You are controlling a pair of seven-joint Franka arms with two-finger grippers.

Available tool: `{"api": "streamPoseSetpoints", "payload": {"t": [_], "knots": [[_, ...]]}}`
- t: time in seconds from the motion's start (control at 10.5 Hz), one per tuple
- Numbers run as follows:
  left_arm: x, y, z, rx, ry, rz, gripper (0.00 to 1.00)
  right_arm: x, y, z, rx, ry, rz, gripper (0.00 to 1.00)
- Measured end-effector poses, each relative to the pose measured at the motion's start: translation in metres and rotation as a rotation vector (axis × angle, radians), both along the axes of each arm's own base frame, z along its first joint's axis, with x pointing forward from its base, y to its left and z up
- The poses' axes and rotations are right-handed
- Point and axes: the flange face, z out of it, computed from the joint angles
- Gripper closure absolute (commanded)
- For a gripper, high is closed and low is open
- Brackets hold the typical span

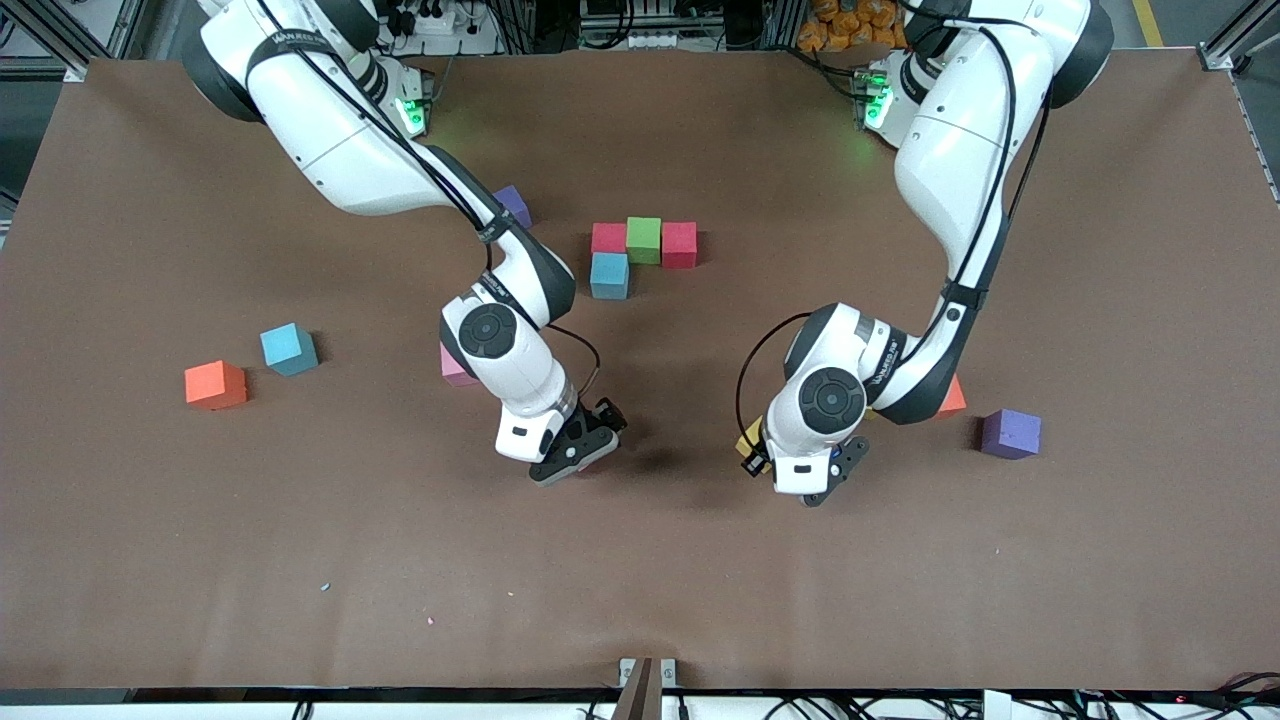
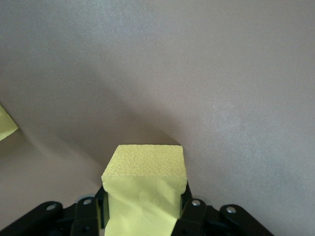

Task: Arrange 11 blocks into digit 3
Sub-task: 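Lift the pink cube with the right gripper and carry it toward the row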

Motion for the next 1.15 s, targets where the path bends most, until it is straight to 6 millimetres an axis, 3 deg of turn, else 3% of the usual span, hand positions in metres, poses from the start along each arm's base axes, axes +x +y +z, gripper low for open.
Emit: {"api": "streamPoseSetpoints", "payload": {"t": [0.29,0.38,0.48,0.67,0.76,1.15], "knots": [[0.0,0.0,0.0,0.0,0.0,0.0,1.0,-0.007,0.005,-0.004,-0.038,0.055,0.009,0.01],[0.0,0.0,0.0,0.0,0.0,0.0,1.0,-0.008,0.006,-0.004,-0.039,0.055,0.01,0.12],[0.0,0.0,0.0,0.0,0.0,0.0,1.0,-0.008,0.005,-0.004,-0.039,0.056,0.01,0.31],[0.0,0.0,0.0,0.0,0.0,0.0,1.0,-0.007,0.004,-0.004,-0.04,0.055,0.008,0.87],[0.0,0.0,0.0,0.0,0.0,0.0,1.0,-0.006,0.004,-0.003,-0.038,0.053,0.006,1.0],[0.0,0.0,0.0,0.0,0.0,0.0,1.0,0.0,0.013,0.022,0.011,0.036,-0.03,1.0]]}}
